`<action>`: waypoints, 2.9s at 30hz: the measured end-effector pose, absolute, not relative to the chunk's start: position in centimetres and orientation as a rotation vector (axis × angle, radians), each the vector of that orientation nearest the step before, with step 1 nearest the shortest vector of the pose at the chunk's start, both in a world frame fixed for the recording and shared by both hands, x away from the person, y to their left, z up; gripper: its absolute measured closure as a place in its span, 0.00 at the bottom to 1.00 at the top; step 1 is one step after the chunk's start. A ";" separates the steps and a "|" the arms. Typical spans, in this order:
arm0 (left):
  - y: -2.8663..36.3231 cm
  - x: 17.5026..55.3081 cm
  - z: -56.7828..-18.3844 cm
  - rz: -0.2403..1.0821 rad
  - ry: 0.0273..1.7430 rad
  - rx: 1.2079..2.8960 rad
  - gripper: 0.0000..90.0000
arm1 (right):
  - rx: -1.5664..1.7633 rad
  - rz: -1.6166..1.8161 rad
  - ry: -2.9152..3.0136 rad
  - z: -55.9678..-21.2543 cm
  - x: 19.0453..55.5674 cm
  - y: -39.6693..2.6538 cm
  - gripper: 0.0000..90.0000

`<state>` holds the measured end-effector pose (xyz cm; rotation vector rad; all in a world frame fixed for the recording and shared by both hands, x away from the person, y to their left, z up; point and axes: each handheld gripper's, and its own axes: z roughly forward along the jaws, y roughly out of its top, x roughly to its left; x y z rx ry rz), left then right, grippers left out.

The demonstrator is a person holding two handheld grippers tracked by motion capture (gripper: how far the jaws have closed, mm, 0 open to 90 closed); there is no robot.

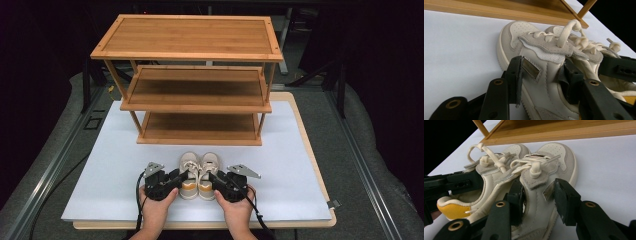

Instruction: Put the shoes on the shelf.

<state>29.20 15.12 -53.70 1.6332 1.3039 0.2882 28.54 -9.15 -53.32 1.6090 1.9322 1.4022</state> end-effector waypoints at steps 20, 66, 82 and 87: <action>15.7 29.3 -50.9 0.288 1.278 1.611 0.64 | 1.577 1.468 1.903 -50.8 28.5 -9.0 0.68; 16.4 30.1 -44.8 0.284 1.235 1.595 0.64 | 1.525 1.505 1.884 -44.7 29.0 -8.9 0.68; 16.6 29.7 -42.4 0.299 1.207 1.586 0.64 | 1.497 1.531 1.877 -42.4 28.7 -9.0 0.67; 16.6 29.8 -41.5 0.305 1.201 1.587 0.64 | 1.503 1.540 1.879 -41.5 28.8 -9.1 0.67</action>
